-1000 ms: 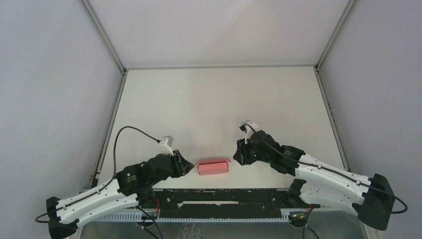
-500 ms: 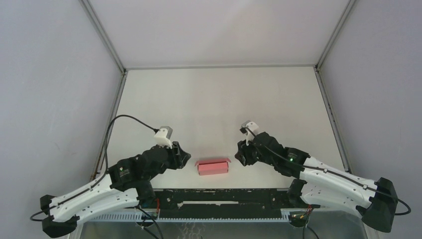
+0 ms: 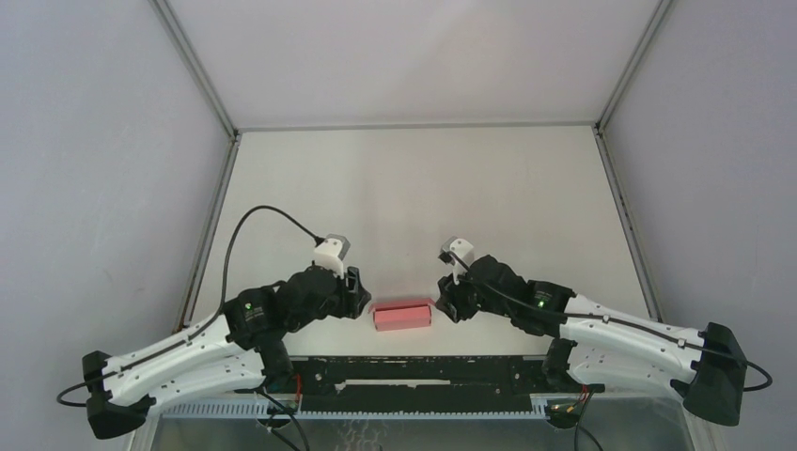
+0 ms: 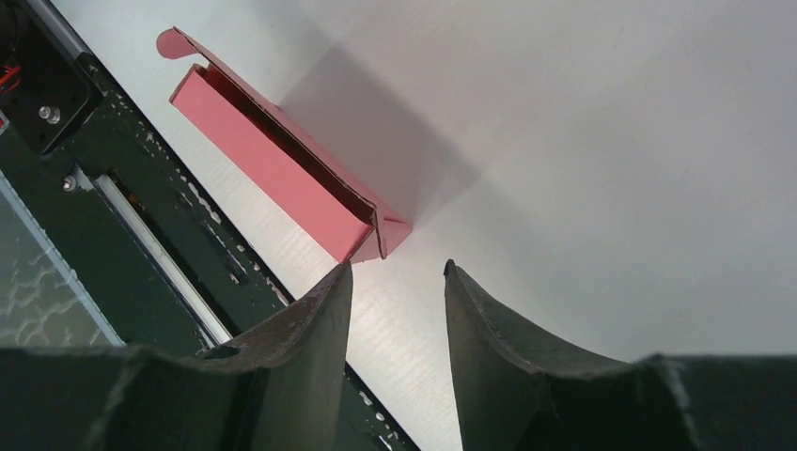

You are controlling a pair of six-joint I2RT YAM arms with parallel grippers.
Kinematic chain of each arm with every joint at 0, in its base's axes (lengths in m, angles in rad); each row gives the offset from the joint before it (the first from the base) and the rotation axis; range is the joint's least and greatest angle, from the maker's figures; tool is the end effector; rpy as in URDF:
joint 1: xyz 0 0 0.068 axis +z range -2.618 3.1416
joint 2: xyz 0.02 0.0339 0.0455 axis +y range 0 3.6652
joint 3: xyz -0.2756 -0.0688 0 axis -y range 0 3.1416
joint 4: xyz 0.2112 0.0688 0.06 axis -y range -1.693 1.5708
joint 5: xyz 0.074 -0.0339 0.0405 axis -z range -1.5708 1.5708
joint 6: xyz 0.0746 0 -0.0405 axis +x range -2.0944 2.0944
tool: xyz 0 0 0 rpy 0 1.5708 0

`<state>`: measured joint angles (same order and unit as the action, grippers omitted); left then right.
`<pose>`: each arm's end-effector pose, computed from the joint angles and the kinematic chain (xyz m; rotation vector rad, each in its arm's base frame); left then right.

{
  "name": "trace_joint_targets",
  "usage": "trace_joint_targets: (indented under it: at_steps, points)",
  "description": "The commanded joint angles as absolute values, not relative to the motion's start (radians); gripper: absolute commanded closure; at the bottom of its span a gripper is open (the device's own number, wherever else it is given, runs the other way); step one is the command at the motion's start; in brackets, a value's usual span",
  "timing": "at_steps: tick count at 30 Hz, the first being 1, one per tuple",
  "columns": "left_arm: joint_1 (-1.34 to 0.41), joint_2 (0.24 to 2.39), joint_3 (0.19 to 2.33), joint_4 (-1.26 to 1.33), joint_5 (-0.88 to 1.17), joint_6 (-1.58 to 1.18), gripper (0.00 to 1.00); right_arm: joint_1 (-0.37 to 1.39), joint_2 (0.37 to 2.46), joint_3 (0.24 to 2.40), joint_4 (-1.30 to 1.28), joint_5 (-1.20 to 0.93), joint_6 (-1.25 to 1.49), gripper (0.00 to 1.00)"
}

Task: Fold the paper box
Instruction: Close the paper box at the center of the board.

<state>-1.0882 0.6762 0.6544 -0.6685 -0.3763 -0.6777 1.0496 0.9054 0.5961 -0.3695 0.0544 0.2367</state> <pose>0.0837 -0.1007 0.2501 0.2612 2.2457 -0.5474 0.0956 0.1583 0.2299 -0.8915 2.1477 0.6161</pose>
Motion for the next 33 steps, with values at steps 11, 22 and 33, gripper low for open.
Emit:
trace_joint_targets:
  at_steps: [11,22,33]
  points:
    - [-1.093,0.764,0.766,-0.628,-0.084,-0.425,0.26,1.058,0.935,0.645,-0.293,0.016,0.206,0.52]
    - [-1.094,0.885,0.84,-0.677,0.036,-0.304,0.21,1.043,0.966,0.649,-0.285,-0.03,0.197,0.53]
    - [-1.094,1.075,0.959,-0.764,0.004,-0.145,0.19,0.977,0.948,0.649,-0.272,-0.101,0.213,0.53]
